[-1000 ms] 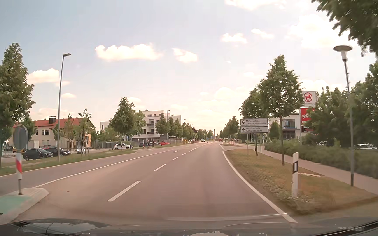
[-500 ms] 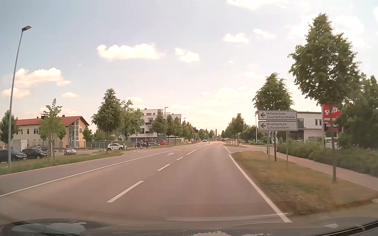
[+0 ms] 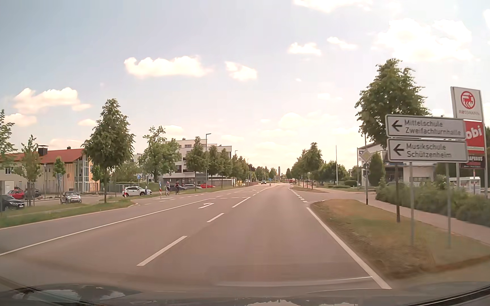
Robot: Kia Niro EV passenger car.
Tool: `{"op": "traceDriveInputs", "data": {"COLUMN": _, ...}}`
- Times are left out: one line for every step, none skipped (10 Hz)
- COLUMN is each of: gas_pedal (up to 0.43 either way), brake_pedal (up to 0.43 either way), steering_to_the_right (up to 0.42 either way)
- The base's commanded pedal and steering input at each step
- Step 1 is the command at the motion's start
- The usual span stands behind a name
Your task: Follow the waypoints while adhering to traffic rules and regulations
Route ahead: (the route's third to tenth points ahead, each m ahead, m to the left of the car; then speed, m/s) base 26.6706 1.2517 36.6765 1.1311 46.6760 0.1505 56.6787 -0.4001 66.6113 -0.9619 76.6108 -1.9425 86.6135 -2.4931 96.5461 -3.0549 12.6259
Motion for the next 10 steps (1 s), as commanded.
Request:
{"op": "traceDriveInputs", "data": {"gas_pedal": 0.209, "brake_pedal": 0.012, "steering_to_the_right": 0.009}}
{"op": "traceDriveInputs", "data": {"gas_pedal": 0.209, "brake_pedal": 0.012, "steering_to_the_right": 0.009}}
{"op": "traceDriveInputs", "data": {"gas_pedal": 0.209, "brake_pedal": 0.012, "steering_to_the_right": 0.009}}
{"op": "traceDriveInputs", "data": {"gas_pedal": 0.209, "brake_pedal": 0.012, "steering_to_the_right": 0.009}}
{"op": "traceDriveInputs", "data": {"gas_pedal": 0.197, "brake_pedal": 0.012, "steering_to_the_right": 0.009}}
{"op": "traceDriveInputs", "data": {"gas_pedal": 0.197, "brake_pedal": 0.012, "steering_to_the_right": 0.009}}
{"op": "traceDriveInputs", "data": {"gas_pedal": 0.197, "brake_pedal": 0.012, "steering_to_the_right": 0.009}}
{"op": "traceDriveInputs", "data": {"gas_pedal": 0.197, "brake_pedal": 0.012, "steering_to_the_right": 0.009}}
{"op": "traceDriveInputs", "data": {"gas_pedal": 0.197, "brake_pedal": 0.012, "steering_to_the_right": 0.009}}
{"op": "traceDriveInputs", "data": {"gas_pedal": 0.197, "brake_pedal": 0.012, "steering_to_the_right": 0.009}}
